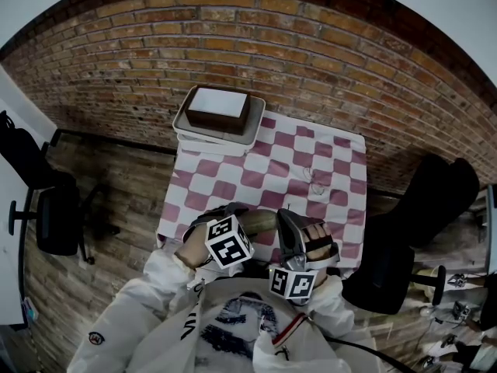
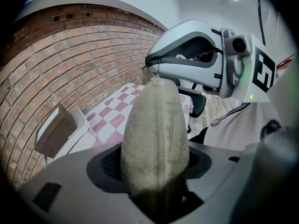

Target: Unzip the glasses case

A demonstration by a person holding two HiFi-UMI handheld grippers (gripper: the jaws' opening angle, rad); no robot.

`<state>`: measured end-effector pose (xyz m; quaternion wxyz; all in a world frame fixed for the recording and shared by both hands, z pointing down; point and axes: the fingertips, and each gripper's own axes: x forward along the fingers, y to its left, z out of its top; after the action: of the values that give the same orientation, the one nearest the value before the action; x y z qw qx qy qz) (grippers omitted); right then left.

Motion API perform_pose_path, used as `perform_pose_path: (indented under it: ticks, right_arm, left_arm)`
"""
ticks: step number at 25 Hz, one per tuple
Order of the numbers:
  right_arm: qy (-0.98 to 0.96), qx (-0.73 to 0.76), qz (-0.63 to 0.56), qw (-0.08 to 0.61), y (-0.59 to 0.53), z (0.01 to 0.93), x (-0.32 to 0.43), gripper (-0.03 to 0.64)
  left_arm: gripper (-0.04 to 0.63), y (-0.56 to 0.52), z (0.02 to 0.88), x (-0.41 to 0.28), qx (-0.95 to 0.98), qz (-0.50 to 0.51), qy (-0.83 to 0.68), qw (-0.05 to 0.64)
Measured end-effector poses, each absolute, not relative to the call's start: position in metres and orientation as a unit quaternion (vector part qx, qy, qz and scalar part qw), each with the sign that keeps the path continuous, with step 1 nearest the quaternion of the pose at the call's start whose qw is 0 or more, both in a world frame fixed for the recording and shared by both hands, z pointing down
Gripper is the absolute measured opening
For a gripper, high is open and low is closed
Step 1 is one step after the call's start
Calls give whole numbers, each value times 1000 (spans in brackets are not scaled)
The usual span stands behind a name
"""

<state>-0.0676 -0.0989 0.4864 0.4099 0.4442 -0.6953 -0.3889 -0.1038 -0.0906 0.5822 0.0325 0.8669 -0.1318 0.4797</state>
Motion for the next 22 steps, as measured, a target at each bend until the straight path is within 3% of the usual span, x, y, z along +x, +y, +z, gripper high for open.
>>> perform_pose_path:
  ticks: [19, 22]
  right_arm:
    - [-695, 446, -388, 408, -96, 487, -74, 14]
    - [-719, 455, -369, 374, -96, 484, -77, 15]
  left_arm:
    - [295, -95, 587, -104, 860, 487, -149, 33]
    - [295, -96, 585, -106, 865, 475, -158, 38]
